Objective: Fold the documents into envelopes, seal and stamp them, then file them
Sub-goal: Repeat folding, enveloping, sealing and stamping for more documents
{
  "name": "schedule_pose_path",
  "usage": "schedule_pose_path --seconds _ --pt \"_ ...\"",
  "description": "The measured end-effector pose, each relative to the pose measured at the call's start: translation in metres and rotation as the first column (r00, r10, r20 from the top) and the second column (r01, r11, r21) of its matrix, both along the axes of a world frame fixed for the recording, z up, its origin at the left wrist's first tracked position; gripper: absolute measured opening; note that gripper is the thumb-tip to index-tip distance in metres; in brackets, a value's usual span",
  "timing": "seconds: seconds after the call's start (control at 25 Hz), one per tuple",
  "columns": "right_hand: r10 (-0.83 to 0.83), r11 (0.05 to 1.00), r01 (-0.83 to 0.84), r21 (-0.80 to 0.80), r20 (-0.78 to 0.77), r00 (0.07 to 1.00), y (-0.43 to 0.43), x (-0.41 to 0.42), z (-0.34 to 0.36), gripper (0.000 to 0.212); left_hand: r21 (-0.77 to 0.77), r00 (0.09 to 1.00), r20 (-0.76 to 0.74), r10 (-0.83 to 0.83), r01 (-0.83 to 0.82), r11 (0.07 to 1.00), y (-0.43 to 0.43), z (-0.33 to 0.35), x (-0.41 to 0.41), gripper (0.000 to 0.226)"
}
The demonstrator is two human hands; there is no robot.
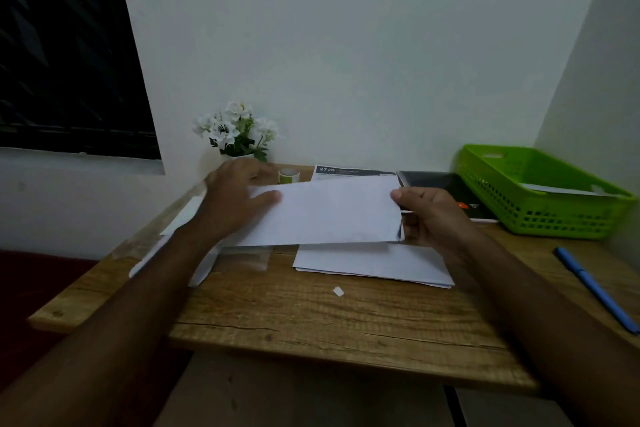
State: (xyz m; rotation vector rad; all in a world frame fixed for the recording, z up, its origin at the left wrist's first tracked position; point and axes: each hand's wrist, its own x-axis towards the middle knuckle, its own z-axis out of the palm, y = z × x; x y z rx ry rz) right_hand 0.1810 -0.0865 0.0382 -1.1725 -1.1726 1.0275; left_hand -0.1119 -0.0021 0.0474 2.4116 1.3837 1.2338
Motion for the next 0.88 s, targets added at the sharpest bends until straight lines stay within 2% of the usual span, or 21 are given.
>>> schedule_pose_path --seconds 0.04,0.12,0.2,0.32,0.44,0.6,0.88 --pt "-0.036 0.999 0.036 0.004 0.004 0.999 0.006 -0.001 0.003 0.021 0.036 0.995 -0.077 -0.071 0.074 0.997 -0.004 0.001 0.014 0.054" --pt "-0.089 0.996 0.088 0.022 0.047 0.995 0.018 -0.002 0.005 0.018 0.011 0.95 -0.241 -0.2 0.209 0.978 -0.012 0.003 0.049 0.093" --pt "-0.14 0.989 0.137 0.049 0.066 0.988 0.025 -0.001 0.0 0.013 -0.042 0.881 -0.404 -0.244 0.249 0.968 -0.012 0.001 0.081 0.117" --pt "-0.099 0.994 0.103 0.042 -0.074 0.992 0.028 0.009 -0.013 0.017 0.058 0.838 -0.511 -0.191 0.255 0.965 -0.003 -0.009 0.105 0.115" --pt "0.055 0.998 -0.056 0.001 -0.196 0.979 0.026 0.02 -0.015 0.031 0.139 0.887 -0.425 -0.181 0.261 0.955 0.007 -0.015 0.105 0.108" --pt "0.162 0.987 -0.162 0.015 -0.187 0.969 0.025 0.021 -0.012 0.026 0.188 0.907 -0.389 -0.163 0.252 0.949 0.009 -0.016 0.096 0.108" --pt "0.166 0.986 -0.164 0.024 -0.075 0.983 0.023 0.016 -0.016 0.031 0.211 0.892 -0.426 -0.148 0.258 0.943 0.008 -0.016 0.093 0.109"
